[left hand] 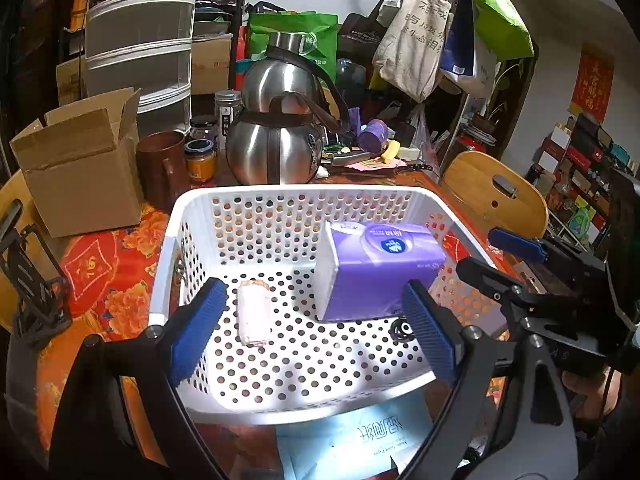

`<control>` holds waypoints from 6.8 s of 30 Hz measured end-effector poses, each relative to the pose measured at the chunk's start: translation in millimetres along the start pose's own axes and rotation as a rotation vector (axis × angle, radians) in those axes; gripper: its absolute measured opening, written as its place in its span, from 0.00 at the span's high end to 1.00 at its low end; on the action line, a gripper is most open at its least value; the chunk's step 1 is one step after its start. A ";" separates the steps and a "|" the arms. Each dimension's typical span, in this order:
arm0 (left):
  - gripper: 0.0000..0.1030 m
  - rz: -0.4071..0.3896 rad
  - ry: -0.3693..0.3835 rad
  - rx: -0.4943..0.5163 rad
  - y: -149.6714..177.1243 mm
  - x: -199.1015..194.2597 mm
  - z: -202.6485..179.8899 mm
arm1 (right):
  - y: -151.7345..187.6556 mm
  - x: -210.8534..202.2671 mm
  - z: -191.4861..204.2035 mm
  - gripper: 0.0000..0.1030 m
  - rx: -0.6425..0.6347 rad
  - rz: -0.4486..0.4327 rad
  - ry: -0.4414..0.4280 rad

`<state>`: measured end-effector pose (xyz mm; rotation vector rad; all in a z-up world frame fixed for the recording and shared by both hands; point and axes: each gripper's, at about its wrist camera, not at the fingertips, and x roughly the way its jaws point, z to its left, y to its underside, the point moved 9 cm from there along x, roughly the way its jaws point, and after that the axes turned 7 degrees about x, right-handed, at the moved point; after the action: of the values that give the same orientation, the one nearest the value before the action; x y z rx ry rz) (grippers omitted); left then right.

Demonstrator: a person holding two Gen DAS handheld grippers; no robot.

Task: Organize soft objects
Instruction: 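Lift the purple package into the white basket and open the left gripper, then move both tools back over the grey glove on the table, then grasp the grey knit glove with the left gripper, then carry the grey glove over the white basket with the left gripper, then lower the grey glove into the basket and open the left gripper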

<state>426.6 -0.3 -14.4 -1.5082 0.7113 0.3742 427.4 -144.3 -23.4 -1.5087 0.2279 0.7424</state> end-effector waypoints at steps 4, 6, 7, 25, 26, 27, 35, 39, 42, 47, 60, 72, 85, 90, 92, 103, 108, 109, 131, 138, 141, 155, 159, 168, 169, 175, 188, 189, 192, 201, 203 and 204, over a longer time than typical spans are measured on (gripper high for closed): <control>0.15 0.006 -0.001 -0.007 4.9 -0.8 -0.8 | 2.9 -5.0 -1.0 0.38 0.022 -0.002 -0.018; 0.15 0.011 -0.003 -0.012 8.4 -1.7 -1.1 | 4.6 -6.9 -0.5 0.38 0.026 -0.002 -0.021; 0.15 0.012 -0.008 -0.016 10.4 -3.1 -0.5 | 5.5 -7.4 0.4 0.38 0.027 -0.001 -0.021; 0.15 0.058 -0.080 -0.071 95.6 -55.3 0.4 | 70.2 -63.9 14.0 0.33 0.035 -0.012 -0.057; 0.15 0.049 -0.085 -0.066 101.8 -61.6 -2.3 | 74.1 -67.2 14.0 0.33 0.034 -0.013 -0.055; 0.15 0.044 -0.088 -0.064 107.5 -66.2 -4.1 | 80.0 -72.1 14.0 0.32 0.035 -0.015 -0.057; 0.15 0.028 -0.057 -0.071 155.2 -95.7 -25.7 | 126.4 -110.7 11.2 0.32 0.044 -0.029 -0.044; 0.15 0.028 -0.036 -0.079 181.7 -112.3 -32.0 | 154.4 -132.1 10.6 0.32 0.081 -0.043 -0.040; 0.15 0.022 -0.056 -0.075 202.0 -128.3 -29.7 | 183.0 -149.3 16.2 0.32 0.094 -0.042 -0.038; 0.15 0.015 -0.089 -0.099 235.7 -154.7 -14.3 | 229.0 -179.0 32.9 0.32 0.091 -0.044 -0.026; 0.15 0.041 -0.101 -0.128 304.2 -163.2 8.1 | 273.6 -176.8 88.4 0.35 0.074 0.003 -0.117; 0.15 0.067 -0.093 -0.107 309.5 -136.1 0.8 | 287.7 -143.7 104.1 0.60 0.059 0.055 -0.138; 0.55 0.053 -0.040 -0.056 305.7 -127.5 -18.0 | 283.9 -137.0 115.1 0.81 0.037 0.061 -0.166; 0.93 0.051 0.003 -0.043 304.6 -128.0 -28.9 | 283.7 -137.0 118.3 0.85 0.023 0.060 -0.173; 0.97 0.044 0.014 -0.039 302.8 -130.2 -33.1 | 283.1 -138.2 121.3 0.87 0.013 0.057 -0.173; 1.00 0.006 -0.001 -0.027 298.5 -147.3 -28.3 | 280.0 -144.1 128.2 0.89 -0.005 0.041 -0.178; 1.00 -0.017 -0.005 -0.039 294.6 -158.4 -22.7 | 273.9 -151.9 128.7 0.89 -0.004 0.025 -0.187; 1.00 -0.026 -0.010 -0.036 292.4 -161.3 -21.9 | 272.5 -153.1 129.3 0.89 -0.009 0.019 -0.184; 0.88 0.029 -0.048 -0.068 299.7 -119.4 -10.9 | 284.7 -139.5 118.4 0.89 0.014 0.054 -0.179; 0.89 -0.044 -0.055 -0.058 284.5 -145.9 -19.7 | 277.7 -149.3 123.8 0.89 -0.008 0.028 -0.188; 0.89 -0.079 -0.059 -0.049 271.3 -164.8 -21.4 | 268.3 -156.7 126.2 0.89 -0.019 0.005 -0.189; 0.89 -0.238 -0.025 -0.030 152.2 -225.2 -20.8 | 151.2 -190.3 118.3 0.89 -0.054 -0.130 -0.231; 0.89 -0.265 -0.019 0.010 89.4 -226.9 -26.0 | 94.2 -189.5 106.5 0.89 -0.081 -0.174 -0.204; 0.89 -0.214 -0.025 -0.015 -48.5 -167.9 -0.2 | -18.0 -127.7 60.2 0.89 -0.035 -0.173 -0.153; 0.89 -0.198 -0.034 -0.025 -57.0 -156.6 4.2 | -22.4 -118.3 57.4 0.89 -0.043 -0.163 -0.141; 0.89 -0.105 -0.061 -0.049 -80.7 -82.8 17.4 | -28.3 -52.3 40.7 0.89 -0.048 -0.088 -0.090; 0.21 0.008 -0.165 -0.050 -22.5 -4.2 43.8 | 17.0 3.6 20.3 0.38 0.037 0.002 -0.088; 0.21 -0.005 -0.176 -0.040 -19.1 -5.9 44.3 | 18.5 3.9 17.1 0.38 0.037 0.001 -0.077; 0.21 -0.008 -0.167 -0.033 -13.2 -6.8 44.7 | 20.4 3.6 11.5 0.38 0.056 0.006 -0.082; 0.20 -0.002 -0.154 -0.051 -0.9 -8.5 48.1 | 23.3 -2.0 14.9 0.38 0.029 0.000 -0.065; 0.20 0.000 -0.154 -0.051 1.4 -9.0 47.5 | 23.6 -2.4 14.3 0.38 0.034 0.001 -0.068; 0.20 0.000 -0.151 -0.052 2.8 -9.4 46.9 | 23.7 -2.8 13.5 0.38 0.035 0.001 -0.064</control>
<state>426.8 47.6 -14.6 -1.5108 0.5855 0.5041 407.6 -134.8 -40.0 -1.4497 0.1929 0.7826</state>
